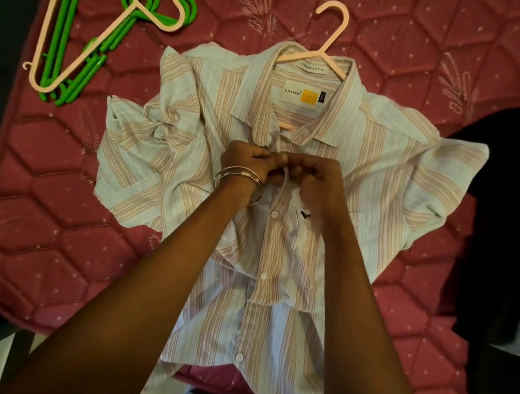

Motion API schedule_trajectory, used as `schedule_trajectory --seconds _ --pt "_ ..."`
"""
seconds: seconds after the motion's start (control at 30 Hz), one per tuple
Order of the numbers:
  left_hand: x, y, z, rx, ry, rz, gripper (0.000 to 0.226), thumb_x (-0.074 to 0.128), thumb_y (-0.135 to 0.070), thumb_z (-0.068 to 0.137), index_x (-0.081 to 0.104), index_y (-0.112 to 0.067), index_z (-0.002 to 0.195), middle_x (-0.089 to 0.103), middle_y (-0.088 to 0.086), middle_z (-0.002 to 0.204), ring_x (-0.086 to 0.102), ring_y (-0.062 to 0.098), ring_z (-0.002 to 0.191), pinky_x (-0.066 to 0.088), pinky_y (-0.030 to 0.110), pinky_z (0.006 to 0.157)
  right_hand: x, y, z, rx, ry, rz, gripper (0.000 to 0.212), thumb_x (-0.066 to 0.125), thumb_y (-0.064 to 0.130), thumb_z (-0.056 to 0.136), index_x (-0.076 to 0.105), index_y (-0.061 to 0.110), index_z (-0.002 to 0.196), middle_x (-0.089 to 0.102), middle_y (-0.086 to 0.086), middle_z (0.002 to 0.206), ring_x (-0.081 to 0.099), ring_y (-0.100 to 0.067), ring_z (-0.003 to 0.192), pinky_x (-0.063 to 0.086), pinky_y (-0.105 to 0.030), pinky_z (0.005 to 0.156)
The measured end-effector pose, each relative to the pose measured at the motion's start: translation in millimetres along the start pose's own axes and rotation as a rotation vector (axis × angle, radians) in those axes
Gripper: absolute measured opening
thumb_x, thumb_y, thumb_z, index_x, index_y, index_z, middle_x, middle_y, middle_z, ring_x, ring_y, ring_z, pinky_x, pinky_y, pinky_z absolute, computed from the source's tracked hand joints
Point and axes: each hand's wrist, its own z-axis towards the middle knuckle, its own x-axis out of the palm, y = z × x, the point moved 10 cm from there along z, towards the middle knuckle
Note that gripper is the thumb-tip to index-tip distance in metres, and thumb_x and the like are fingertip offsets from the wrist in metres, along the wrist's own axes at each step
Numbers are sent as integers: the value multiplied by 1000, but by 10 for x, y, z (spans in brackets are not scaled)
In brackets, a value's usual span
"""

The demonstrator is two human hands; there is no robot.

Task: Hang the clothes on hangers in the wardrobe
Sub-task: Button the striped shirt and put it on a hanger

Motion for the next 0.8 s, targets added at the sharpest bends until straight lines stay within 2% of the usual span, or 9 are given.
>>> schedule_trajectory --seconds 0.13,0.2,0.27,0.4,0.53,0.67,0.8 --pt "-9 -93 27 27 -34 80 15 79 -11 74 74 -1 84 71 17 77 70 31 69 60 45 66 -172 131 -3 -75 -196 -170 18 68 4 83 76 9 99 75 -4 91 69 -8 83 54 -19 81" --pt "1 -159 59 89 -47 148 15 77 -12 76 74 -1 85 72 17 77 70 31 69 59 45 67 -203 141 -13 -77 -273 -201 16 75 13 80 76 10 96 75 -4 88 69 -8 79 53 -19 78" --pt "5 -213 50 136 -60 200 14 74 -10 79 74 -1 88 72 17 79 70 29 70 59 43 69 -202 121 -33 -54 -314 -229 16 77 17 79 77 10 93 75 -3 85 69 -10 77 52 -18 75" --pt "-1 -249 58 204 -69 259 11 72 -9 80 74 -2 87 72 15 79 70 26 71 59 41 70 -153 138 -52 -75 -311 -258 13 76 15 80 77 8 91 75 -3 84 65 -7 74 45 -9 69" --pt "13 -93 90 52 -34 80 14 74 -10 78 74 -2 89 72 17 82 71 30 72 60 45 68 -198 -50 -56 43 -339 -139 12 74 16 82 76 11 93 74 0 83 66 -7 73 49 -14 67" --pt "54 -37 57 -53 -9 -16 4 75 -7 76 72 -5 75 71 19 78 70 34 70 59 48 66 -161 -132 -69 59 -299 -63 16 73 8 82 74 8 98 74 -3 89 68 -7 77 51 -11 69" --pt "73 -26 9 -80 0 -79 11 77 -11 76 70 -6 69 70 18 74 70 34 68 60 45 66 -152 -96 -78 46 -307 -172 15 74 10 82 74 6 97 74 -5 88 65 -7 73 45 -2 63"
